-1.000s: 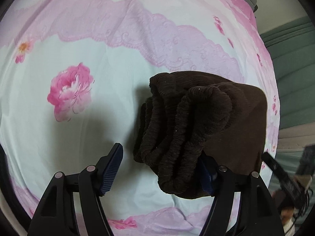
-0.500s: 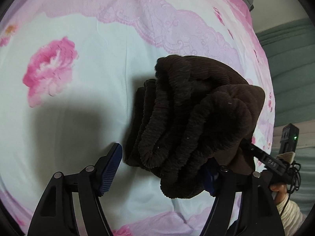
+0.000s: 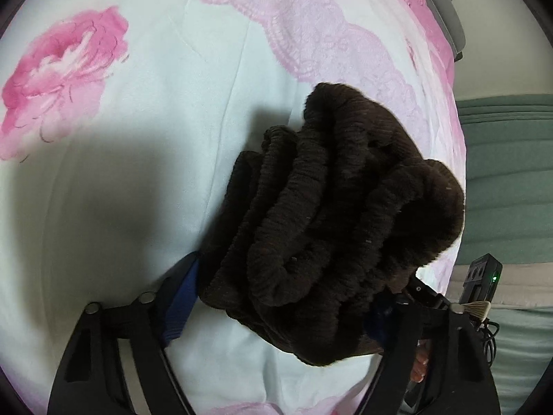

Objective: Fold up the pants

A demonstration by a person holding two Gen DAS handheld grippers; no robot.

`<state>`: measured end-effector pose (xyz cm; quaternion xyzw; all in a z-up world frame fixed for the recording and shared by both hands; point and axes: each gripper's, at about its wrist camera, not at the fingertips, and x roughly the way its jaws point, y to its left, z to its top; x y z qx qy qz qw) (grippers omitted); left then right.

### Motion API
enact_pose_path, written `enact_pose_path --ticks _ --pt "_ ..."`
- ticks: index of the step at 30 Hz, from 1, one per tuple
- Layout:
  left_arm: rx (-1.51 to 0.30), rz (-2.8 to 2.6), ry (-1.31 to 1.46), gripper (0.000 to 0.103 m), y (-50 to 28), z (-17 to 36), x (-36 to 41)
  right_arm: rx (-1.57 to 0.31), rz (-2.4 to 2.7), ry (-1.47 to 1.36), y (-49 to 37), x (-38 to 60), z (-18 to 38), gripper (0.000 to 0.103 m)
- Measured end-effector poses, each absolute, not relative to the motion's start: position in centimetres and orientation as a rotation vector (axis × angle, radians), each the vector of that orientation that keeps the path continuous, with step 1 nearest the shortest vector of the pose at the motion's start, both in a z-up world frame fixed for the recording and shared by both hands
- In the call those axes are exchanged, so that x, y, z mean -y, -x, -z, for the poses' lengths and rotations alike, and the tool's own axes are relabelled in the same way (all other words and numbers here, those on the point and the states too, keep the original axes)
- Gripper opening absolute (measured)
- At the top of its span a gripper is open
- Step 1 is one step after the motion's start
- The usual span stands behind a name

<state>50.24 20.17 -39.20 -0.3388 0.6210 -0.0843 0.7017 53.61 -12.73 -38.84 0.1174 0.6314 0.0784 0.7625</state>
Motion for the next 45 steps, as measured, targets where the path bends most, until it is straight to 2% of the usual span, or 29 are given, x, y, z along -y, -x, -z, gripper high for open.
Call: enact_pose_path --ticks 1,2,3,4,7,9,14,30,39,45 --pt "-1.382 0.182 0.744 0.071 -50.2 38.7 -20.1 -1.373 -0.171 -0.253 -53.6 12.6 38.7 0.084" --pt "-1.381 0.176 0.730 0.068 -50.2 38.2 -19.8 -1.370 -0.173 -0.253 -53.5 12.4 38.6 0.079" --pt "-1.372 0.171 0.712 0.059 -50.2 37.5 -19.6 -1.368 -0.179 -0.263 -53.4 12.3 38.4 0.067" --pt "-1.366 0.168 0.703 0.057 -50.2 37.0 -19.3 -1.367 -0.193 -0.288 -53.3 12.1 38.1 0.062" --pt "-1.349 0.145 0.686 0.051 -49.8 35.6 -18.7 -1.356 -0.182 -0.311 -52.9 11.6 37.4 0.056" --pt "-1.337 0.148 0.693 0.049 -49.6 35.1 -18.8 -1.352 -0.177 -0.330 -52.7 11.6 36.8 0.046" --pt "-1.287 0.172 0.712 0.044 -49.2 32.7 -19.2 -1.300 -0.195 -0.302 -51.0 10.9 33.8 0.037" --pt "-1.084 0.273 0.633 0.042 -41.4 21.5 -21.7 -1.060 -0.240 -0.298 -42.7 10.3 21.0 0.034" --pt "-0.950 0.271 0.570 0.042 -33.6 13.8 -25.5 -0.917 -0.283 -0.287 -35.4 7.1 13.7 0.034" --pt "-0.846 0.197 0.560 0.042 -27.1 10.2 -28.4 -0.873 -0.377 -0.272 -31.9 3.9 11.2 0.034"
